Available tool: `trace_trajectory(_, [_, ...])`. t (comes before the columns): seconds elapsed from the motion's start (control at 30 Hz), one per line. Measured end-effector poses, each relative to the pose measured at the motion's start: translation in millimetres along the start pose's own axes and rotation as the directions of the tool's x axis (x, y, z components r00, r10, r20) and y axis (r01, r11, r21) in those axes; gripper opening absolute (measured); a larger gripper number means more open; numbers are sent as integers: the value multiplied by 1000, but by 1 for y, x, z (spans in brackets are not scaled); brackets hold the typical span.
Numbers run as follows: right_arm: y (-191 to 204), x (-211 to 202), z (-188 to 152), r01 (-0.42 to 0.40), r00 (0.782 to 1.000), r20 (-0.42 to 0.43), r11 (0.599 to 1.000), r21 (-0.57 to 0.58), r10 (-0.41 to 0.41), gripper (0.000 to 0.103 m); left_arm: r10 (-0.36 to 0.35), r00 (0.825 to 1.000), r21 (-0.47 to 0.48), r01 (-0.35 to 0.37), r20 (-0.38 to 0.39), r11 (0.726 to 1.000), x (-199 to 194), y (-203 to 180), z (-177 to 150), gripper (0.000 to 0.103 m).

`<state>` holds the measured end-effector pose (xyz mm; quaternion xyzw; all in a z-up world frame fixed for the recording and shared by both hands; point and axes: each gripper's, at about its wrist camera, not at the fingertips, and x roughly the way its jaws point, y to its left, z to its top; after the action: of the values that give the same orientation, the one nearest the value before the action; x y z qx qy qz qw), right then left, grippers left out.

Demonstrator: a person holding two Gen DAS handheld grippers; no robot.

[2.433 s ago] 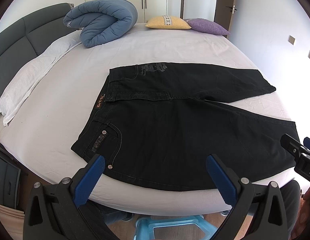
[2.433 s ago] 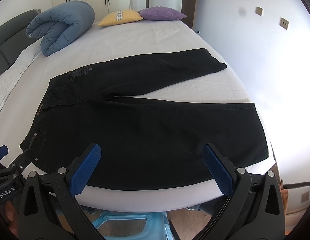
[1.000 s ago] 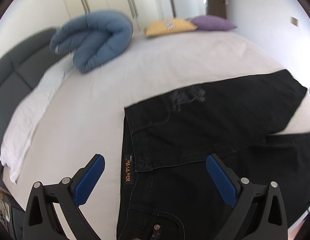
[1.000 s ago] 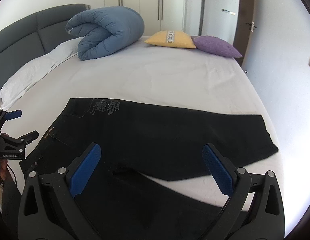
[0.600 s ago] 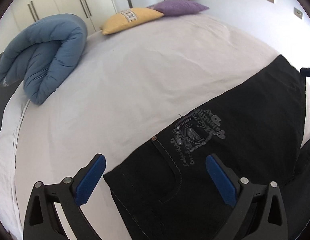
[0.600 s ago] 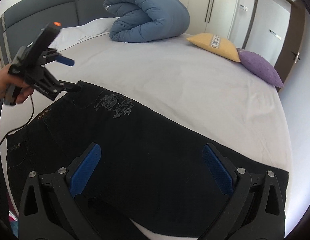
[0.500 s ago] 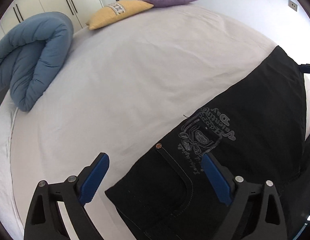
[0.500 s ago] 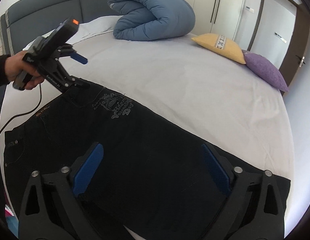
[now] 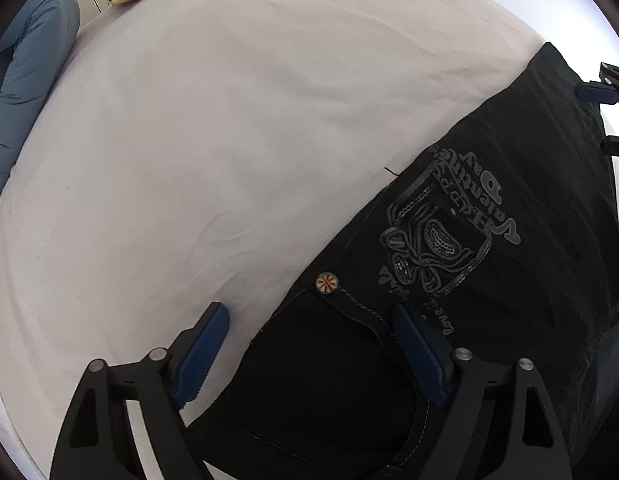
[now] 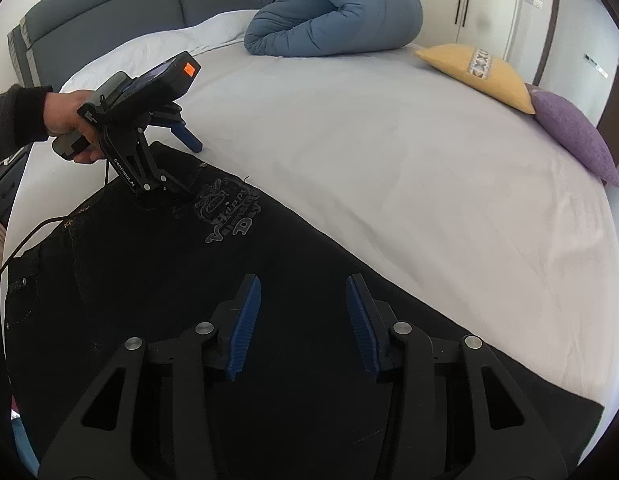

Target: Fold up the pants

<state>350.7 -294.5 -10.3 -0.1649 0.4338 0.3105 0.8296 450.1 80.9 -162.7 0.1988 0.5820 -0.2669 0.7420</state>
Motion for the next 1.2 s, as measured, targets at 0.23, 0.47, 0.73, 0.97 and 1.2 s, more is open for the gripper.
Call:
trace_trajectory(0.23, [10, 22, 33, -40, 998, -57, 993, -112, 34, 43, 4, 1000, 27, -4, 8, 1000, -13, -2, 3, 20])
trace_trajectory(0.47, [23, 46, 55, -76, 990, -133, 971, -226, 47, 43, 66, 992, 76, -74, 106, 994, -33, -38, -21, 10])
trace_trajectory(0.73, [25, 80, 72, -125, 973, -221, 959, -254, 68, 43, 151, 957, 156, -193, 246, 969, -75, -77, -61, 8])
trace_trajectory(0.97, [36, 99, 73, -171, 947, -309, 954, -248, 89, 8, 155, 946, 149, -204, 285, 968, -87, -90, -76, 6])
trace_trajectory(1.2, [65, 54, 63, -99, 980, -197, 926, -365, 27, 3, 142, 939, 131, -191, 315, 973, -100, -85, -88, 4])
